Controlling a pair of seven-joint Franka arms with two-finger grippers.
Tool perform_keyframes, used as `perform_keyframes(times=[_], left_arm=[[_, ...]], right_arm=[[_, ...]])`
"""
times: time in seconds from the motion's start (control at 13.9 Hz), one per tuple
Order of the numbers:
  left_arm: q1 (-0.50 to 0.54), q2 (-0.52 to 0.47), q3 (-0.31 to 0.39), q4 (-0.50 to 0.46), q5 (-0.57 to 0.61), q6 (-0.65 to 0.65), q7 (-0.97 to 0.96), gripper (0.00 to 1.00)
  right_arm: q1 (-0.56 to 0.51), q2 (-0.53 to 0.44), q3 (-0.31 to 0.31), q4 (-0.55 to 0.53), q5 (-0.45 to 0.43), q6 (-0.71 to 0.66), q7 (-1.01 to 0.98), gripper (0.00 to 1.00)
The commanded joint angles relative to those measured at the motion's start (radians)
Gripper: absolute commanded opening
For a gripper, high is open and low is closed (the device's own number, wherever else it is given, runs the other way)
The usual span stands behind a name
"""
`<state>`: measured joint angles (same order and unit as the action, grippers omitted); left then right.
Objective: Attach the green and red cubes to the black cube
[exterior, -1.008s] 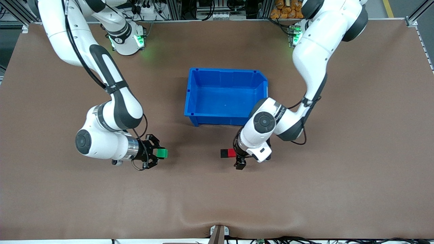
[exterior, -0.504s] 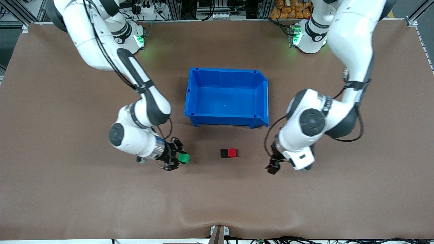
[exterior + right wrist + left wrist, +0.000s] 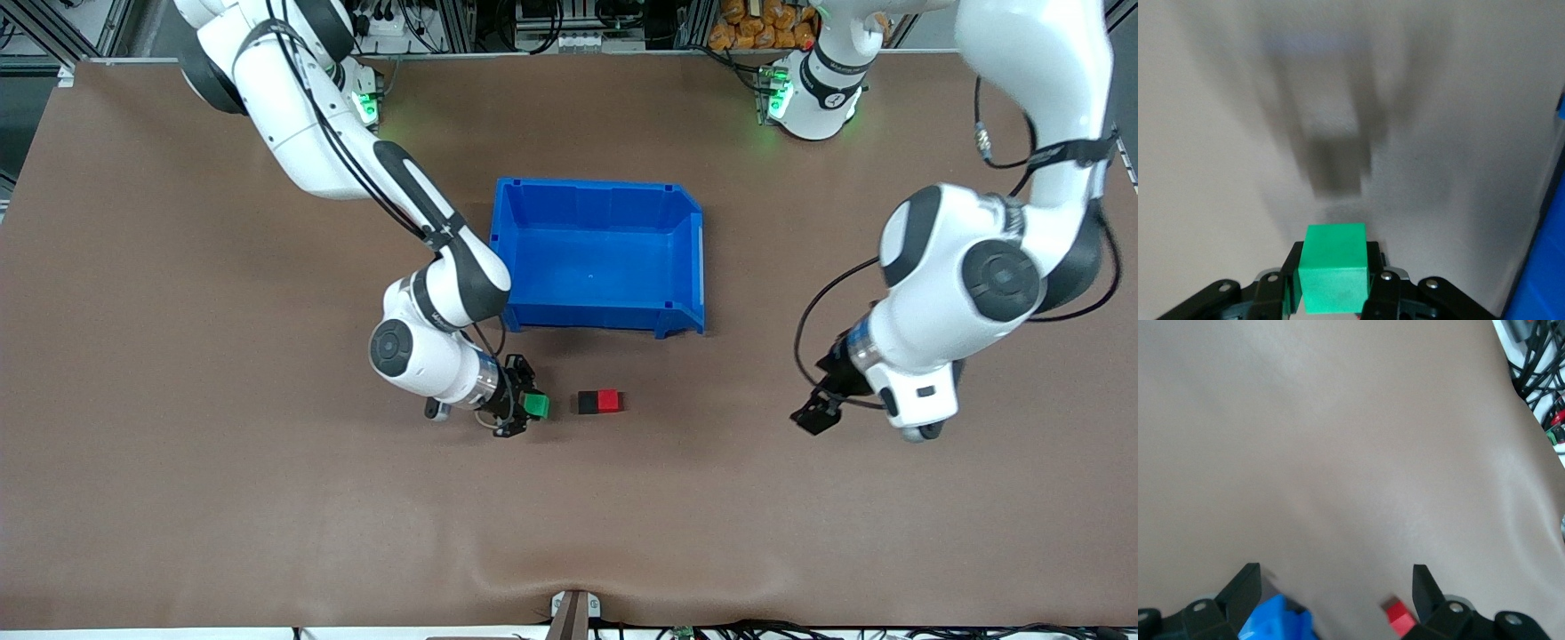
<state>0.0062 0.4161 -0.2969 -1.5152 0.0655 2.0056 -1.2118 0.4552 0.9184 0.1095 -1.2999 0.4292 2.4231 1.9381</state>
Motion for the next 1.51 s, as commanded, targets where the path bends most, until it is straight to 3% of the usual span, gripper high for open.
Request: perform_keyframes(times=[0.0,0.43,0.79,0.86,0.94,1.01,1.44], left_arm=[[0.063,-0.117,-0.021,-0.097,-0.042,0.002,0.145,1.0],[0.103,-0.221,0.001,-0.096,-0.078,-0.122,0.412,1.0],[-0.041,-0.312,0.191,-0.099,-0.121,-0.188,0.575,1.0],[-0.057,-0.325,0.208,-0.099,-0.128,-0.197,0.596,1.0],[-0.064,-0.344,0.222,-0.099,-0.134,-0.2,0.615,1.0],[-0.069,-0.359,0.228,-0.099,-0.134,-0.211,0.632,1.0],[-0.06,-0.419,0.239,-0.092,-0.131,-0.384,0.923,1.0]], right_arm=[[0.034,0.034,-0.013,0.051,0.003,-0.001,0.034,0.0],[0.08,0.094,-0.034,0.103,0.002,0.047,0.068,0.0],[0.098,0.125,-0.034,0.105,0.003,0.108,0.07,0.01],[0.099,0.128,-0.034,0.105,0.003,0.116,0.07,0.2],[0.1,0.128,-0.034,0.105,0.002,0.116,0.07,0.46],[0.099,0.128,-0.036,0.105,0.002,0.114,0.07,0.99],[0.069,0.077,-0.036,0.093,-0.007,0.094,0.061,1.0]])
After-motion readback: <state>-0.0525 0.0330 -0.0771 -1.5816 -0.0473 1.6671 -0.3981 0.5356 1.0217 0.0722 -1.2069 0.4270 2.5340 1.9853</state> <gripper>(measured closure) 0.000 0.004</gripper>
